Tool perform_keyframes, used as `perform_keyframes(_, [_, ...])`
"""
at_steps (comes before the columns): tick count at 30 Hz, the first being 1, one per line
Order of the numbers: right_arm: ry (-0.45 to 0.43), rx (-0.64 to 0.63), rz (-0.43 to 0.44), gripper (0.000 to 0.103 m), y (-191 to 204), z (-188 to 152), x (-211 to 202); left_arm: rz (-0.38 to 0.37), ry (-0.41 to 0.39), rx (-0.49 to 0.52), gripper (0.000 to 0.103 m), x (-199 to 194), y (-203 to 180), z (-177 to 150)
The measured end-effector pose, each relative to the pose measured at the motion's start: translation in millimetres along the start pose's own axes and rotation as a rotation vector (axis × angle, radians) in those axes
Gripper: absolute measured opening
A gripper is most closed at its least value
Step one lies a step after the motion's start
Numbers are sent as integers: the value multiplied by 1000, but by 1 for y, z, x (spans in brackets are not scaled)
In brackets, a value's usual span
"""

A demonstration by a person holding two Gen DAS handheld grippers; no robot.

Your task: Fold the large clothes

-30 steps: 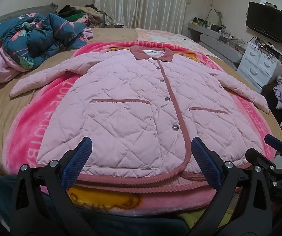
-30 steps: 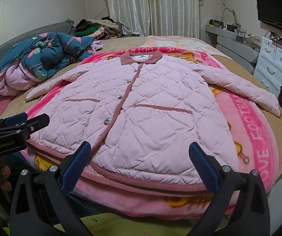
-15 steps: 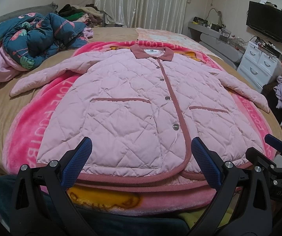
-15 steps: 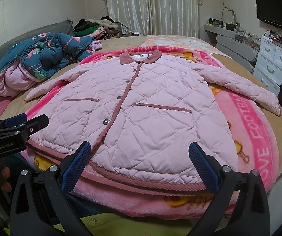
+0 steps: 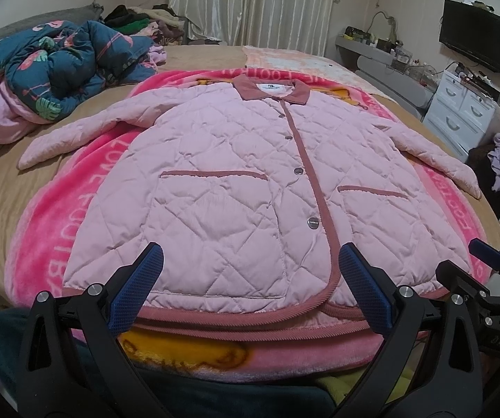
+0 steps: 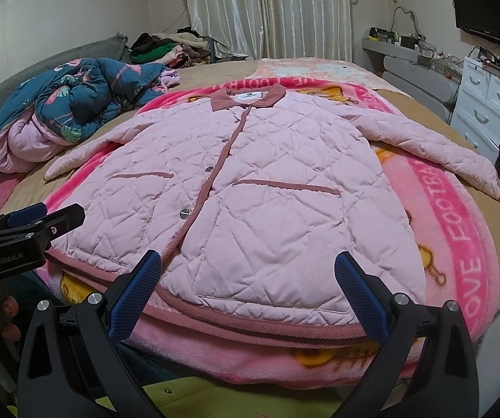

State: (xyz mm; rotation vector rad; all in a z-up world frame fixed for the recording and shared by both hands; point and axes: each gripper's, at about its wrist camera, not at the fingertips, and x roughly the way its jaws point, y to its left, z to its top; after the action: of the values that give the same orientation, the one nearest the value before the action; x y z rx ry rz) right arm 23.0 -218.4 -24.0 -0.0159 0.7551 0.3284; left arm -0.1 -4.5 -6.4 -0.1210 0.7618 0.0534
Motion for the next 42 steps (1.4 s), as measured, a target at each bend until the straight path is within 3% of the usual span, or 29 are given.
perform_keyframes(13, [-6,0,4,99,-4,6,7,9,12,-3,94,6,0,6])
perform_keyframes(42, [-51,4,62,99,-17,101,56,54,-14,-32,94,40,1,103])
